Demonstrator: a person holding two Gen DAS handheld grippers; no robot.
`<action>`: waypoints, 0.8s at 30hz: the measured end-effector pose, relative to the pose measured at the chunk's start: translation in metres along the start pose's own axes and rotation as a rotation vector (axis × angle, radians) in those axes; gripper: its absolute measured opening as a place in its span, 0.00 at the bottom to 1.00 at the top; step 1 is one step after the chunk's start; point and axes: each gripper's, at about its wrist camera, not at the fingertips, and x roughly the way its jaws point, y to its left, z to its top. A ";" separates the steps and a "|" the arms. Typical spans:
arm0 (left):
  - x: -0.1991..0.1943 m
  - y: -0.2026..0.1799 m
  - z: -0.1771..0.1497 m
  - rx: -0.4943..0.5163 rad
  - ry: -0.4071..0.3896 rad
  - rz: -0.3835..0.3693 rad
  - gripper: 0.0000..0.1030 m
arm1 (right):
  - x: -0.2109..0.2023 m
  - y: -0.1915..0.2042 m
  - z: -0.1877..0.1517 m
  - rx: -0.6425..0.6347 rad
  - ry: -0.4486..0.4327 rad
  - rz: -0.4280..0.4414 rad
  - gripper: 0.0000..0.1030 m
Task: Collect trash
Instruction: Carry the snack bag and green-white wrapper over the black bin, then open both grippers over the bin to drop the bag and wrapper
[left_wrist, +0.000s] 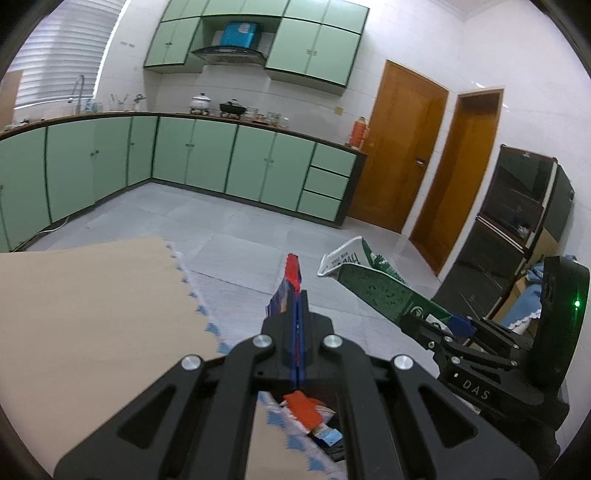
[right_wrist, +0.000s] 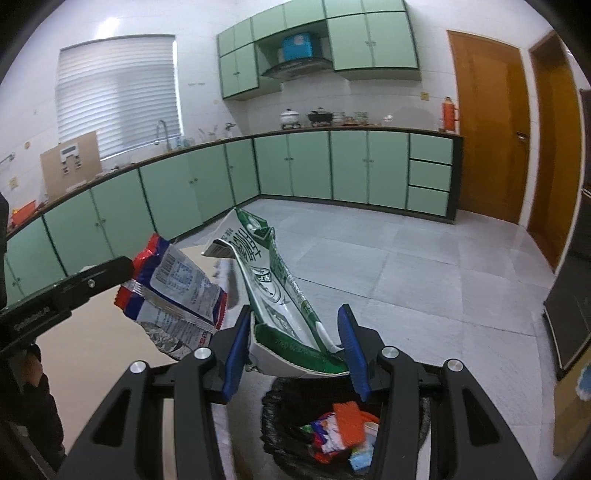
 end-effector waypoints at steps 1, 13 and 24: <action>0.007 -0.006 -0.001 0.007 0.005 -0.012 0.00 | -0.001 -0.007 -0.003 0.006 0.004 -0.013 0.45; 0.074 -0.064 -0.016 0.069 0.065 -0.092 0.00 | 0.006 -0.084 -0.035 0.083 0.062 -0.140 0.45; 0.116 -0.070 -0.040 0.074 0.133 -0.069 0.00 | 0.043 -0.119 -0.062 0.144 0.143 -0.158 0.46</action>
